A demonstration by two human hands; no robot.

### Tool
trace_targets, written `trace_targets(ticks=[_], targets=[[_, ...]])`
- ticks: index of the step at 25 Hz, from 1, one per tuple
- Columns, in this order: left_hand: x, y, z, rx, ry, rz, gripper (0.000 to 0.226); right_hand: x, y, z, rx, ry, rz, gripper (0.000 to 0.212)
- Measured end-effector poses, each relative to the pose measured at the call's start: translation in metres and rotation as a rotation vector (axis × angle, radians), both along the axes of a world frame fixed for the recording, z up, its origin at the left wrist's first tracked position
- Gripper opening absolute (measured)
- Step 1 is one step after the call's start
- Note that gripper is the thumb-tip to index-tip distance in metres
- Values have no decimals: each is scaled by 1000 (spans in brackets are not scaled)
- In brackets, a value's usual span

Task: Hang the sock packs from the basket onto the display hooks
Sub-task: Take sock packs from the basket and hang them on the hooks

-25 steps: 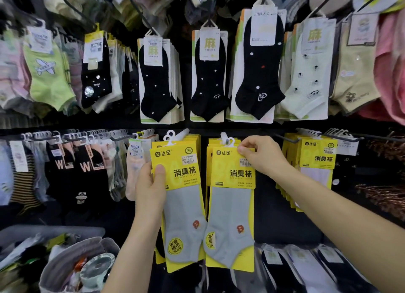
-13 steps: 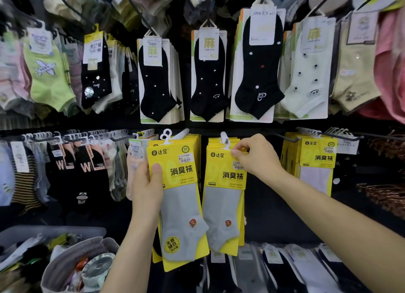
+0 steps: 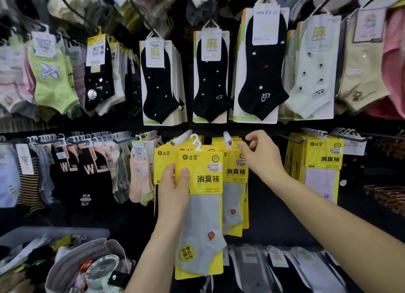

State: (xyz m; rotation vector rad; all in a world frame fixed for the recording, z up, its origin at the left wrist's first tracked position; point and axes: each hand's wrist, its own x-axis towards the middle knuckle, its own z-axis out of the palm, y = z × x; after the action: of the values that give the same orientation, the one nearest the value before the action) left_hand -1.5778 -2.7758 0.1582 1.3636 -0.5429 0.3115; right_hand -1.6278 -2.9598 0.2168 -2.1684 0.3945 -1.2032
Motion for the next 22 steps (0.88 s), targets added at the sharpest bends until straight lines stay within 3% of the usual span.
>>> trace_targets(ticks=[3, 5, 9, 13, 18, 22], targets=[[-10, -14, 3, -36, -24, -20, 14, -15, 16, -11, 99, -20, 228, 21], [-16, -22, 3, -33, -36, -32, 13, -21, 22, -16, 52, 59, 259, 18], [-20, -25, 1, -56, 50, -26, 10, -30, 13, -19, 229, 19, 345, 7], [-10, -5, 8, -81, 47, 113, 16, -34, -5, -20, 342, 2, 287, 10], [-2, 33, 19, -31, -5, 205, 23, -23, -15, -9, 248, 25, 156, 9], [0, 35, 19, 18, 14, 119, 17, -9, -8, -7, 164, 129, 111, 12]])
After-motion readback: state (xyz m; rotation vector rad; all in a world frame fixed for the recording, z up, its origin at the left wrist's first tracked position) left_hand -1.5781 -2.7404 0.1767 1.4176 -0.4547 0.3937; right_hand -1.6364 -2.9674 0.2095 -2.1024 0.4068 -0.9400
